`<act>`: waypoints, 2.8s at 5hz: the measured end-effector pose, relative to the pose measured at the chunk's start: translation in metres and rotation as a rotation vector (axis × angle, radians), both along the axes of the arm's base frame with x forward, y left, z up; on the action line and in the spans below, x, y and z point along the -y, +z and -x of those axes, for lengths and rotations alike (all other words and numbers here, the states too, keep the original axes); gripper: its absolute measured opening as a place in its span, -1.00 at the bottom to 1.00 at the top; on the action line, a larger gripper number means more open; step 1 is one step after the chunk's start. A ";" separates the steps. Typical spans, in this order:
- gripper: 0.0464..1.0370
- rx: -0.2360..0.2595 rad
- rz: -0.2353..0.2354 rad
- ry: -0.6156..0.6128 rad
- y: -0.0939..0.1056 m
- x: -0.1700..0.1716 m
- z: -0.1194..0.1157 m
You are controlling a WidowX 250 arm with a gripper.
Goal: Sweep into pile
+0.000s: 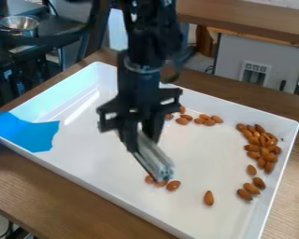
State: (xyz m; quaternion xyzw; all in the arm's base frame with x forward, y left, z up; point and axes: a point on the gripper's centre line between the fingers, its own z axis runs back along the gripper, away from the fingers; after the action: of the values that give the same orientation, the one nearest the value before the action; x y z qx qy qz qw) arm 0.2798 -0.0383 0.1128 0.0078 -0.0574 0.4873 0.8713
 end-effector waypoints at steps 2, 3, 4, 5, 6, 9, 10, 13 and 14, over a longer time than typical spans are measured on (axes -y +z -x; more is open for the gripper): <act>-0.36 -0.013 -0.025 0.067 -0.019 0.013 0.023; -0.36 -0.017 -0.059 0.091 -0.036 0.020 0.019; -0.36 -0.034 -0.094 0.119 -0.051 0.026 0.010; -0.36 -0.012 -0.112 0.143 -0.052 0.030 -0.003; -0.36 -0.013 -0.113 0.154 -0.053 0.036 -0.018; -0.36 -0.006 -0.058 0.251 -0.046 0.072 -0.093; -0.36 0.011 -0.066 0.282 -0.045 0.069 -0.114; -0.36 0.018 -0.009 0.208 0.005 0.030 -0.128; -0.36 0.057 0.056 0.102 0.046 -0.017 -0.111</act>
State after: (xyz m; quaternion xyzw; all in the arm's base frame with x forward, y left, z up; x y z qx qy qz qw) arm 0.3904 -0.0213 0.1592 -0.0276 -0.0682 0.5325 0.8432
